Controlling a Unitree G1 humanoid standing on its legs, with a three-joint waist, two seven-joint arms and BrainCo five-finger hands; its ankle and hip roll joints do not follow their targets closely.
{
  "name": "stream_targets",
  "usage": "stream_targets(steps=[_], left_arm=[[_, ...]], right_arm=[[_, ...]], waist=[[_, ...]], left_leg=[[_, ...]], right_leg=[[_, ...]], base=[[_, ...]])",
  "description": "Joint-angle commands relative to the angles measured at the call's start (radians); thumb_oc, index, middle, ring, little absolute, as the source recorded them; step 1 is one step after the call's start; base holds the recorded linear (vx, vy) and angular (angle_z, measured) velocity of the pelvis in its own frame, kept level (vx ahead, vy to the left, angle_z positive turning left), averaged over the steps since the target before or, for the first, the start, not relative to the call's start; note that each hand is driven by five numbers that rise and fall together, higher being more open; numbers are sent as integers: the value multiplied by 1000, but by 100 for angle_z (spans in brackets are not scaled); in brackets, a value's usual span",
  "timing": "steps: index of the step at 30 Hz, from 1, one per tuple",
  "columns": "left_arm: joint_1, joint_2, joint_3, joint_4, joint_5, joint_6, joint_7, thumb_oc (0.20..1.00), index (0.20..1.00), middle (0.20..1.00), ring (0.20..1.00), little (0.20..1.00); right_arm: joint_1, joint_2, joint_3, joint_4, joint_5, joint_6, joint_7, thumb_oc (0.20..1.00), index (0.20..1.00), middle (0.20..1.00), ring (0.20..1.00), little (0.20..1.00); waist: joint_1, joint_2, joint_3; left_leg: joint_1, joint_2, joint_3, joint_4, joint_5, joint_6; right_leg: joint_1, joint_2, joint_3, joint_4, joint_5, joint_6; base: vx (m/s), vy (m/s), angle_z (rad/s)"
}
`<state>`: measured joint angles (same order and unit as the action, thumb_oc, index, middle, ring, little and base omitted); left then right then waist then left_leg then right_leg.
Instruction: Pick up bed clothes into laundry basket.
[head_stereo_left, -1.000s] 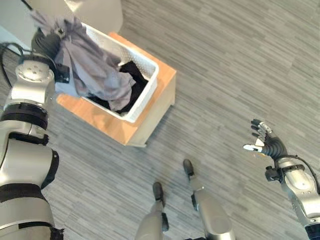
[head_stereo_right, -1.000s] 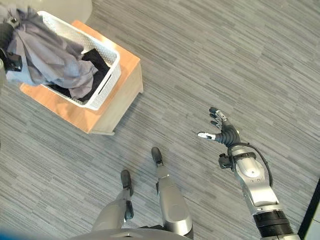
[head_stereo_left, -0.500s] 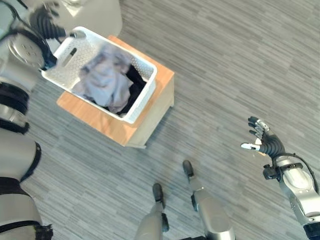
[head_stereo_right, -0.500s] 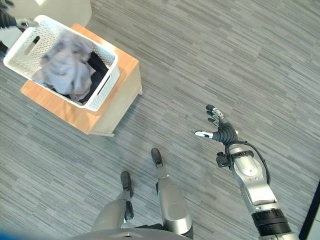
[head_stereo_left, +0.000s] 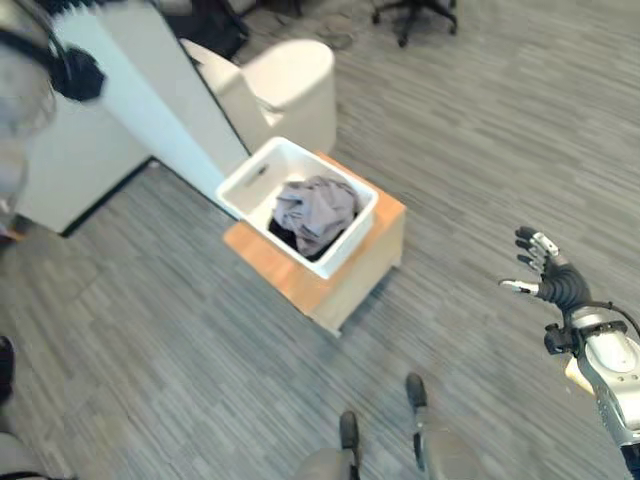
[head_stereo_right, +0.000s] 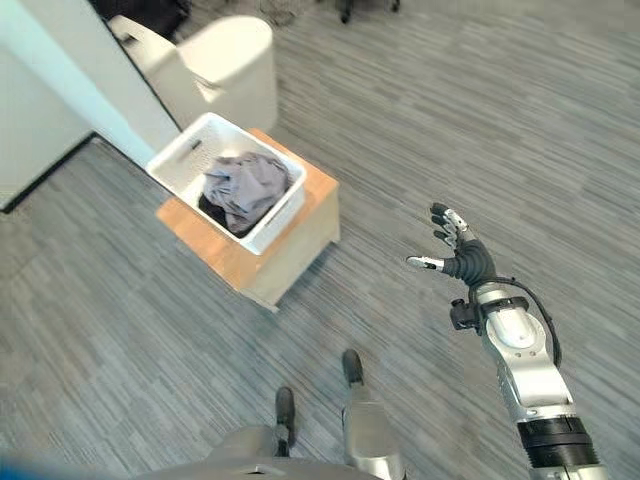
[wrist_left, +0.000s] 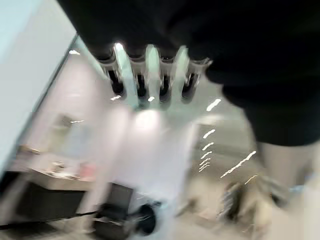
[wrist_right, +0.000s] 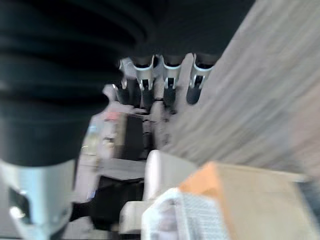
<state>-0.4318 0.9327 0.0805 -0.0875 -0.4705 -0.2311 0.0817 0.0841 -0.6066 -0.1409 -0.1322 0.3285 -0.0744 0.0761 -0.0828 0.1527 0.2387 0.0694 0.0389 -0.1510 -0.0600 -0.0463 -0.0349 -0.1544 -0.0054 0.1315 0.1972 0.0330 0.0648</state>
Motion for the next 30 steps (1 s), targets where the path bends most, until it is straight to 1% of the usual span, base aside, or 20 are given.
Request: stream_targets(steps=[1, 2, 3, 4, 6, 9, 10, 11, 12, 15, 17, 18, 19, 20, 21, 23, 24, 25, 26, 30], left_arm=[[151, -25, -23, 90, -232, -11, -93, 1000, 1000, 1000, 1000, 1000], [435, -234, 30, 12, -192, 31, -143, 1000, 1000, 1000, 1000, 1000], [539, -345, 26, 42, -232, 47, -146, 1000, 1000, 1000, 1000, 1000], [578, -387, 24, 61, -234, 65, -167, 1000, 1000, 1000, 1000, 1000], [624, -502, 49, 102, -272, 76, -143, 1000, 1000, 1000, 1000, 1000], [733, -696, 111, 158, -309, 80, -125, 1000, 1000, 1000, 1000, 1000], [741, -714, 103, 166, -321, 82, -124, 1000, 1000, 1000, 1000, 1000], [754, -721, 81, 194, -307, 86, -108, 1000, 1000, 1000, 1000, 1000], [762, -726, 69, 190, -299, 91, -110, 1000, 1000, 1000, 1000, 1000], [772, -713, 45, 160, -258, 109, -127, 1000, 1000, 1000, 1000, 1000], [737, -699, 22, 147, -229, 111, -129, 1000, 1000, 1000, 1000, 1000], [704, -692, 4, 145, -211, 110, -131, 1000, 1000, 1000, 1000, 1000], [704, -692, 4, 145, -211, 110, -131, 1000, 1000, 1000, 1000, 1000], [680, -694, -31, 137, -184, 99, -119, 1000, 1000, 1000, 1000, 1000], [681, -694, -36, 120, -166, 106, -116, 1000, 1000, 1000, 1000, 1000], [686, -671, -22, 80, -87, 97, -98, 1000, 1000, 1000, 1000, 1000], [684, -650, -18, 78, -46, 96, -88, 1000, 1000, 1000, 1000, 1000], [680, -631, -12, 101, -32, 76, -84, 1000, 1000, 1000, 1000, 1000], [684, -627, -3, 116, -24, 70, -82, 1000, 1000, 1000, 1000, 1000], [720, -680, 41, 143, -34, 74, -40, 1000, 1000, 1000, 1000, 1000]], right_arm=[[21, 94, 5, -19, 63, -74, 32, 1000, 1000, 1000, 1000, 1000], [21, 164, 31, -1, 98, -74, 59, 1000, 1000, 1000, 1000, 1000], [29, 176, 60, -6, 122, -70, 83, 1000, 1000, 1000, 1000, 1000], [23, 179, 74, 7, 134, -64, 87, 1000, 1000, 1000, 1000, 1000], [38, 199, 96, 7, 180, -61, 100, 1000, 1000, 1000, 1000, 1000], [70, 216, 146, 39, 255, -20, 154, 1000, 1000, 1000, 1000, 1000], [81, 212, 142, 33, 266, -16, 149, 1000, 1000, 1000, 1000, 1000], [87, 197, 159, 39, 250, -8, 133, 1000, 1000, 1000, 1000, 1000], [89, 193, 157, 48, 232, -12, 125, 1000, 1000, 1000, 1000, 1000], [111, 207, 134, 39, 188, -21, 96, 1000, 1000, 1000, 1000, 1000], [123, 222, 118, 27, 158, -34, 72, 1000, 1000, 1000, 1000, 1000], [144, 247, 104, 23, 161, -41, 62, 1000, 1000, 1000, 1000, 1000], [145, 247, 104, 22, 161, -41, 62, 1000, 1000, 1000, 1000, 1000], [170, 274, 88, 25, 172, -53, 44, 1000, 1000, 1000, 1000, 1000], [181, 283, 86, 26, 171, -48, 41, 1000, 1000, 1000, 1000, 1000], [178, 292, 85, 42, 127, -44, 29, 1000, 1000, 1000, 1000, 1000], [171, 304, 84, 42, 118, -43, 20, 1000, 1000, 1000, 1000, 1000], [151, 301, 90, 59, 95, -47, 8, 1000, 1000, 1000, 1000, 1000], [145, 293, 92, 68, 84, -46, 3, 1000, 1000, 1000, 1000, 1000], [151, 299, 104, 118, 85, -23, -3, 1000, 1000, 1000, 1000, 1000]], waist=[[7, -81, -64], [46, -77, -78], [50, -82, -86], [67, -88, -87], [90, -109, -79], [145, -127, -71], [143, -130, -60], [128, -158, -34], [121, -173, -34], [95, -190, -46], [62, -191, -68], [44, -181, -86], [40, -181, -85], [22, -161, -106], [20, -151, -110], [11, -143, -95], [1, -145, -89], [-8, -141, -81], [-2, -139, -79], [41, -156, -109]], left_leg=[[-3, -23, -104, 14, 30, -5], [-21, -15, -177, 23, 28, -27], [-31, -22, -231, 33, 29, -28], [-41, -23, -261, 42, 31, -40], [-77, -26, -322, 83, 35, -52], [-155, -2, -387, 136, 96, -86], [-185, 0, -345, 152, 119, -79], [-218, 53, 14, 193, 112, -35], [-205, 74, 126, 247, 90, -39], [-163, 98, 254, 368, 44, -38], [-80, 156, 381, 370, 33, -40], [-16, 163, 439, 327, 4, -52], [-16, 163, 434, 327, 5, -53], [0, 133, 455, 186, -11, -58], [16, 103, 418, 100, -12, -46], [21, 65, 331, 55, -15, -7], [9, 59, 296, 50, -9, -1], [9, 49, 242, 36, -7, 1], [7, 42, 225, 34, -3, 3], [-5, 17, 183, 27, 9, 9]], right_leg=[[42, -59, 125, 156, -115, 106], [62, -108, 197, 60, -136, 85], [69, -86, 264, 18, -144, 91], [72, -70, 297, 5, -150, 95], [87, -45, 316, 0, -172, 73], [150, -29, 244, -78, -176, 33], [163, -29, 209, -83, -176, 20], [170, -53, 23, -87, -167, 5], [172, -71, -51, -94, -158, 6], [167, -102, -220, -95, -145, -4], [167, -118, -356, -92, -150, -3], [167, -132, -466, -89, -156, -6], [171, -133, -471, -89, -157, -6], [156, -153, -554, -83, -140, 5], [142, -167, -574, -54, -118, 22], [74, -238, -543, 100, -76, 61], [49, -224, -447, 101, -51, 83], [39, -146, -247, 51, -84, 94], [32, -126, -190, 8, -77, 86], [115, -119, -197, -102, -82, 65]], base=[[99, -271, 202], [98, -394, 186], [72, -440, 114], [7, -297, 145], [-109, -399, 132], [-135, -521, 249], [-465, -700, 209], [-561, -636, 344], [-595, -599, 391], [-348, -241, 212], [-337, -121, 190], [-254, -37, 209], [-270, 93, 253], [-156, 188, 308], [-237, 332, 287], [-179, 245, 166], [-169, 117, 108], [-140, 100, 93], [-118, 117, 106], [-13, -2, 35]])
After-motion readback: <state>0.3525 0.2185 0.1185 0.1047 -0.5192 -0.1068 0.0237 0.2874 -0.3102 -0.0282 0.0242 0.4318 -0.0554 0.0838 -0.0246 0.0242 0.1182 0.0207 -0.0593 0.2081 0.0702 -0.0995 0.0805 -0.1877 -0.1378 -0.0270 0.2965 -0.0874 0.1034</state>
